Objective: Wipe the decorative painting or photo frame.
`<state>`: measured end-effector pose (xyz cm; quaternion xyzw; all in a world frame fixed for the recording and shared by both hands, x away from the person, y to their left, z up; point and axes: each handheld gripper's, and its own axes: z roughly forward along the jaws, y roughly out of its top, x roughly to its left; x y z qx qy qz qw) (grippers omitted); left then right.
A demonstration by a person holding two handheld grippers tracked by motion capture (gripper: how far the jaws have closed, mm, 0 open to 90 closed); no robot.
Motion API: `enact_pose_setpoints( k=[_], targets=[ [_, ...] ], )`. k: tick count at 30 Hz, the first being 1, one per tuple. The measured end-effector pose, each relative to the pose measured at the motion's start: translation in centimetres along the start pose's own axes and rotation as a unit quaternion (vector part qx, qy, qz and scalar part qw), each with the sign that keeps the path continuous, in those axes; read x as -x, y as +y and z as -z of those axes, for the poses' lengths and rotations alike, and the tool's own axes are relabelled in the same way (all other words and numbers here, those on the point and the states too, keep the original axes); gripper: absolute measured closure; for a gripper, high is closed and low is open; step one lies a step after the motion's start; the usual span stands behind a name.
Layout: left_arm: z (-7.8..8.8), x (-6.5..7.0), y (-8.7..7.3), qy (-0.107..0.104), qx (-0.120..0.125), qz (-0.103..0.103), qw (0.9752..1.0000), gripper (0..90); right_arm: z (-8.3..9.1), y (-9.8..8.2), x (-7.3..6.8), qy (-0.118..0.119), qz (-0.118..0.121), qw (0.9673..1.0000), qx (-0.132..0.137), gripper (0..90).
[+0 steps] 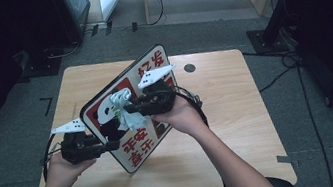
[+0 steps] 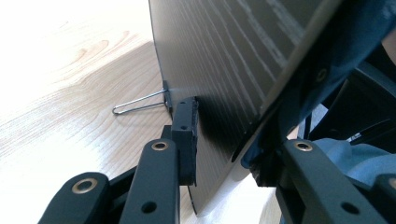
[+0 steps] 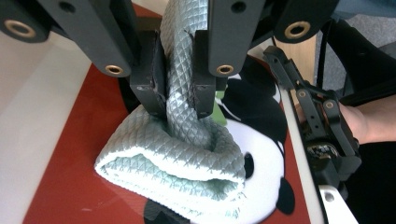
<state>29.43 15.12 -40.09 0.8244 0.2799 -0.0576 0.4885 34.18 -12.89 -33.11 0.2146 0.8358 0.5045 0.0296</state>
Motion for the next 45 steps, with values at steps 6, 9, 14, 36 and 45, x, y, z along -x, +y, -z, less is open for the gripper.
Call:
enact_pose_setpoints(
  k=[6, 9, 14, 36, 45],
  targets=[
    [0.0, 0.0, 0.0, 0.0, 0.0, -0.001, 1.0, 68.9, -0.2, -1.1, 0.1, -0.003, -0.002, 1.0, -0.005, 77.7],
    [0.0, 0.0, 0.0, 0.0, 0.0, 0.0, 1.0, 68.9, -0.3, -1.6, 0.2, -0.001, -0.005, 1.0, -0.003, 77.8],
    [0.0, 0.0, 0.0, -0.001, 0.001, 0.001, 1.0, 68.8, -0.4, -2.3, 0.3, 0.0, -0.009, 1.0, -0.001, 77.8],
    [-0.1, 0.0, 0.0, -0.002, 0.0, 0.0, 1.0, 68.6, -1.3, -5.2, 0.3, 0.005, -0.016, 0.9998, -0.012, 77.7],
    [-0.1, 0.0, 0.0, -0.002, 0.001, 0.0, 1.0, 68.6, -1.6, -6.3, 0.3, 0.008, -0.013, 0.9998, -0.01, 77.7]
  ],
)
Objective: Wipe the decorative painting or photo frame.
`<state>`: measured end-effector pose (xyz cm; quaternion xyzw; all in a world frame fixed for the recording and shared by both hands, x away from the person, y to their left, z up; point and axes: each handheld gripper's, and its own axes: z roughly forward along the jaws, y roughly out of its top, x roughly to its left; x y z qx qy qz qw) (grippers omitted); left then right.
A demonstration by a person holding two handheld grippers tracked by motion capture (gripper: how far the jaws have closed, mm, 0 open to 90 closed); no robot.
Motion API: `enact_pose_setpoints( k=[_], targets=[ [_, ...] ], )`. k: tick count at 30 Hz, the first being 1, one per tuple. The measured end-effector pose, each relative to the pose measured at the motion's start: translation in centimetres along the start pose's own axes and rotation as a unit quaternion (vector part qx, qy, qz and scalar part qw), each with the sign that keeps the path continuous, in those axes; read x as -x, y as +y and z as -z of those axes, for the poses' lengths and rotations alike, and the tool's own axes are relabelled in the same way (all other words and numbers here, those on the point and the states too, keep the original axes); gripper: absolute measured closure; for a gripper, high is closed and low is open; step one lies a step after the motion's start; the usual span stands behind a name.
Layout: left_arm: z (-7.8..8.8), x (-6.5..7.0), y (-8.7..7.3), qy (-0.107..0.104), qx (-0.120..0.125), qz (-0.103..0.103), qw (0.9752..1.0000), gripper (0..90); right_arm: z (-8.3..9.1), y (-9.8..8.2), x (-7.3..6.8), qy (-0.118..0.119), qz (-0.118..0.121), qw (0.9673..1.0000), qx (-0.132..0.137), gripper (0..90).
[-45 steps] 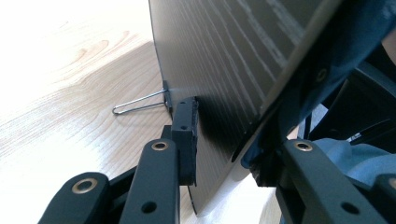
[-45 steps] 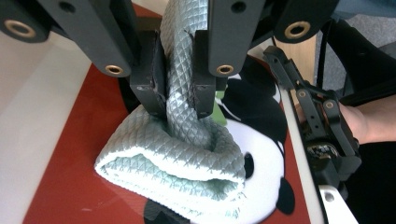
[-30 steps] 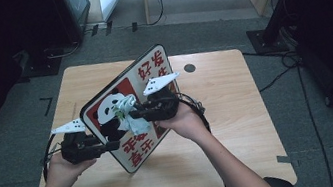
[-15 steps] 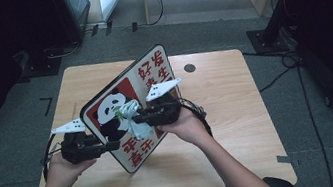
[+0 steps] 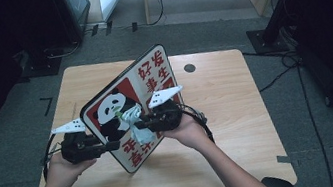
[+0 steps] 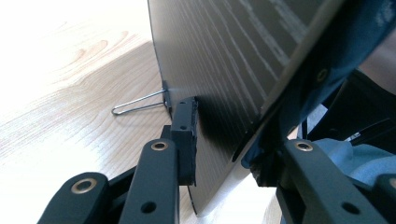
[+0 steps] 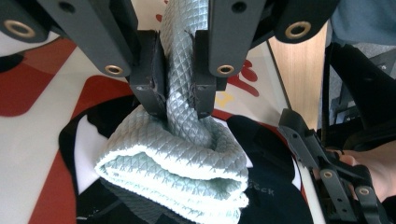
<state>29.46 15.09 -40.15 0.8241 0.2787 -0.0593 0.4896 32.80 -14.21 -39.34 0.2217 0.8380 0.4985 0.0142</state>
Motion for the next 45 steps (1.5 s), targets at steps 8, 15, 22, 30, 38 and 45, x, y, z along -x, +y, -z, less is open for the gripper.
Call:
enact_pose_setpoints(
  k=[8, 15, 22, 30, 38, 45],
  targets=[
    [0.0, 0.0, 0.0, -0.001, 0.0, 0.001, 1.0, 68.6, -0.4, -1.2, 0.0, -0.001, 0.002, 1.0, -0.005, 77.6],
    [0.0, 0.0, 0.0, -0.001, -0.001, 0.0, 1.0, 68.6, -0.7, -2.2, 0.0, 0.0, -0.007, 1.0, 0.001, 77.6],
    [0.0, 0.0, 0.0, -0.001, -0.001, -0.001, 1.0, 68.6, -0.9, -3.6, 0.3, 0.009, -0.019, 0.9997, 0.007, 77.5],
    [0.0, 0.0, 0.1, -0.001, -0.002, -0.001, 1.0, 68.6, -1.3, -5.3, 0.6, 0.018, -0.02, 0.9996, 0.011, 77.5],
    [0.0, -0.1, 0.1, -0.001, -0.002, -0.002, 1.0, 68.5, -1.7, -6.7, 0.9, 0.024, -0.017, 0.9995, 0.013, 77.5],
    [0.0, 0.0, 0.1, -0.001, -0.003, -0.002, 1.0, 68.5, -2.0, -7.9, 1.0, 0.021, -0.02, 0.9995, 0.01, 77.4]
  ],
)
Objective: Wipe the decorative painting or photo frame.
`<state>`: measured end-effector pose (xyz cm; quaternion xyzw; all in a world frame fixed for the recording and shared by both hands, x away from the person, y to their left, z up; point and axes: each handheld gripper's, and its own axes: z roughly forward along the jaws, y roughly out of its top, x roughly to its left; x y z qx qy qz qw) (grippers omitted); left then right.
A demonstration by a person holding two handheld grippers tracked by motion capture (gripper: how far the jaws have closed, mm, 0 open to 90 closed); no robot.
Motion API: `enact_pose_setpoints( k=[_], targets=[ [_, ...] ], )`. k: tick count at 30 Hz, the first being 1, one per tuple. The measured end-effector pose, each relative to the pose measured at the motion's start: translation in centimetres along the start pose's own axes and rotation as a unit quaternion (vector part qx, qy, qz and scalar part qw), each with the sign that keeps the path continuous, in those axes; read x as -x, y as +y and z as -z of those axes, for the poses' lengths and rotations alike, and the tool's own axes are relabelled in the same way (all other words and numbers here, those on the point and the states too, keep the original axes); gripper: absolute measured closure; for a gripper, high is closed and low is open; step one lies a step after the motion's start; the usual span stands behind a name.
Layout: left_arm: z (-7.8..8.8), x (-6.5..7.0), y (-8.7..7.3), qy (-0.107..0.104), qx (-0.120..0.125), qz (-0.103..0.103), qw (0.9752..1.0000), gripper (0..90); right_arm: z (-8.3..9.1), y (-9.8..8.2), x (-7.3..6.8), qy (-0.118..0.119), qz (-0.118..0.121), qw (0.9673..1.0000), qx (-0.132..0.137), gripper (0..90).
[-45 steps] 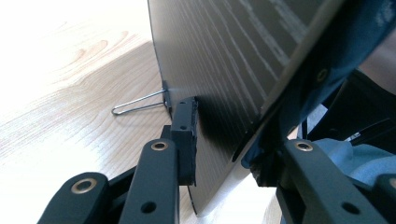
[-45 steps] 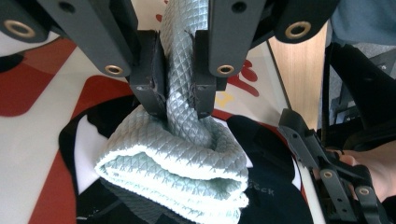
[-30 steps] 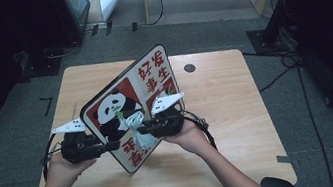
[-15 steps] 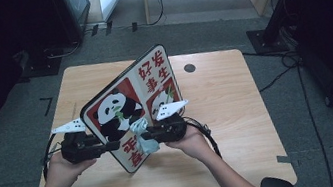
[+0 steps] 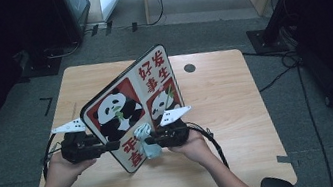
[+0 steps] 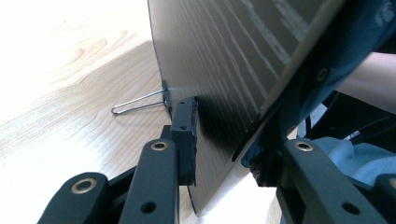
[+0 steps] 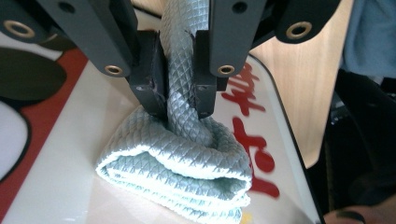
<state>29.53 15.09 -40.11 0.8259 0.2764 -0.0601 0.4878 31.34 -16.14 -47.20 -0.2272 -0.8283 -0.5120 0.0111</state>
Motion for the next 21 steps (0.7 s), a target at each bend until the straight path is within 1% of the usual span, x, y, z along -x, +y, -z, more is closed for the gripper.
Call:
enact_pose_setpoints(
  k=[6, 10, 11, 13, 14, 16, 19, 21],
  targets=[
    [0.0, 0.0, 0.0, 0.001, 0.0, -0.001, 1.0, 68.5, -0.3, -1.1, 0.2, -0.003, -0.003, 0.9998, -0.019, 77.4],
    [0.0, 0.0, 0.0, 0.0, 0.0, -0.001, 1.0, 68.5, -0.4, -1.6, 0.4, -0.003, 0.0, 0.9997, -0.025, 77.4],
    [0.0, 0.0, 0.0, 0.0, 0.0, -0.001, 1.0, 68.5, -0.4, -1.6, 0.4, -0.003, -0.004, 0.9996, -0.028, 77.5],
    [0.0, 0.1, 0.0, 0.001, 0.0, -0.003, 1.0, 68.4, -0.4, -1.6, 0.4, 0.0, -0.02, 0.9991, -0.036, 77.6],
    [0.0, 0.1, 0.0, 0.002, 0.0, -0.003, 1.0, 68.4, -0.4, -1.6, 0.5, 0.001, -0.021, 0.9991, -0.036, 77.6],
    [0.0, 0.1, 0.0, 0.003, 0.0, -0.004, 1.0, 68.4, -0.4, -1.5, 0.5, 0.004, -0.032, 0.9987, -0.04, 77.8],
    [0.0, 0.1, 0.0, 0.003, 0.0, -0.004, 1.0, 68.4, -0.3, -1.1, 0.5, 0.005, -0.04, 0.998, -0.049, 78.4],
    [0.0, 0.1, 0.0, 0.003, 0.0, -0.004, 1.0, 68.3, -0.1, -0.9, 0.4, 0.006, -0.042, 0.9979, -0.049, 78.6]
  ],
)
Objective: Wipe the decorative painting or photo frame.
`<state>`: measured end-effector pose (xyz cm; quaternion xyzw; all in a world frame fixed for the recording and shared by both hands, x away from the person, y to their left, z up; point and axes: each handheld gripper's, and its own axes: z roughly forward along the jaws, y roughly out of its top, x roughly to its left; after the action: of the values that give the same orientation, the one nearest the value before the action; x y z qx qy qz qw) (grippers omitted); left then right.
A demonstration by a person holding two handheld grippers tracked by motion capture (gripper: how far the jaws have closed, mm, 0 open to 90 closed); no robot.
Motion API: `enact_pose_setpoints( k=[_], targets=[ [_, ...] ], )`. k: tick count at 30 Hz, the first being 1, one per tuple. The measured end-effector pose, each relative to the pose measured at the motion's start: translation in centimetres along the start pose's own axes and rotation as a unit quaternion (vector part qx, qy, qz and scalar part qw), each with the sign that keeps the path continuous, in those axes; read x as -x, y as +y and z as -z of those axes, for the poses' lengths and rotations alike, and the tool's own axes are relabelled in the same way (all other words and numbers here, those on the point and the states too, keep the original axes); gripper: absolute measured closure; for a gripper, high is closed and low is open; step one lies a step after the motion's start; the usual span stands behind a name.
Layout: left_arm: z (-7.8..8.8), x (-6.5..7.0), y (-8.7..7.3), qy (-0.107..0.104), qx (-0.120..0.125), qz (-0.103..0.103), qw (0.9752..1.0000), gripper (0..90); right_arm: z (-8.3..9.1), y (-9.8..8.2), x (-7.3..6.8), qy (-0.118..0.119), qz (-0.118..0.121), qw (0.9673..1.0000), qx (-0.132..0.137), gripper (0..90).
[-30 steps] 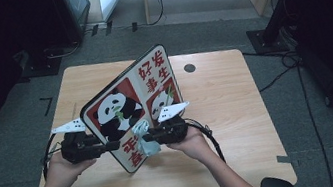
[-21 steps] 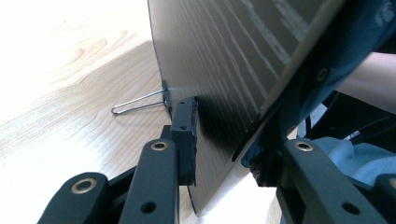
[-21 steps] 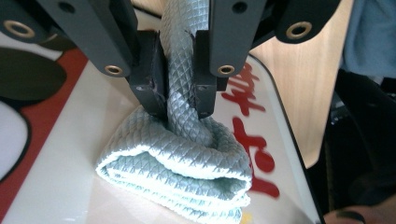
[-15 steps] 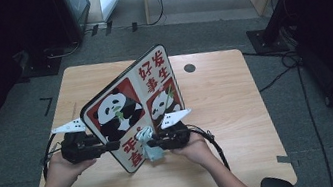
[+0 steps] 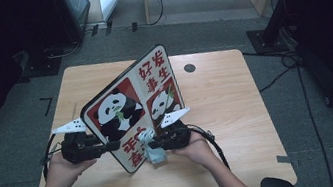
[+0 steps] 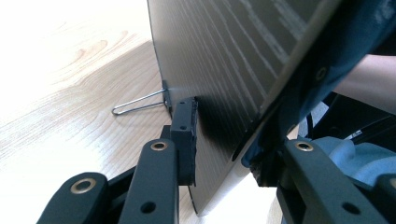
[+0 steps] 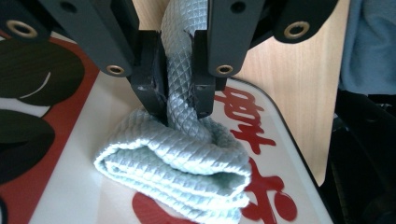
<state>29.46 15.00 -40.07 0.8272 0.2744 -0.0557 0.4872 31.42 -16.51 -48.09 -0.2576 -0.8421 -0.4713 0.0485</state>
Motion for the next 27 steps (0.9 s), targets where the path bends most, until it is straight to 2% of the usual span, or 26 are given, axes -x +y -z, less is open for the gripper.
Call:
enact_pose_setpoints(
  k=[4, 7, 11, 15, 19, 27],
  targets=[
    [0.0, -0.1, 0.0, -0.003, 0.001, 0.0, 1.0, 67.9, 0.7, 0.9, -0.4, 0.001, -0.001, 0.9999, 0.011, 78.7],
    [0.0, -0.1, 0.0, -0.003, 0.001, 0.001, 1.0, 67.8, 1.2, 1.8, -0.8, 0.001, 0.007, 0.9998, 0.02, 78.9],
    [0.0, -0.1, 0.0, -0.003, 0.002, 0.0, 1.0, 67.6, 1.9, 3.2, -1.5, 0.002, 0.017, 0.9996, 0.022, 79.1],
    [0.0, -0.1, 0.0, -0.003, 0.003, -0.001, 1.0, 67.3, 2.7, 4.6, -2.1, 0.003, 0.013, 0.9996, 0.023, 79.3],
    [0.1, -0.1, 0.0, -0.006, 0.001, -0.001, 1.0, 66.9, 3.5, 6.2, -2.7, 0.001, 0.024, 0.9994, 0.024, 79.3],
    [0.9, -0.3, 0.1, -0.007, 0.014, 0.002, 0.9999, 61.8, 4.4, 10.1, -4.3, 0.002, 0.049, 0.9984, 0.027, 79.3]
  ],
)
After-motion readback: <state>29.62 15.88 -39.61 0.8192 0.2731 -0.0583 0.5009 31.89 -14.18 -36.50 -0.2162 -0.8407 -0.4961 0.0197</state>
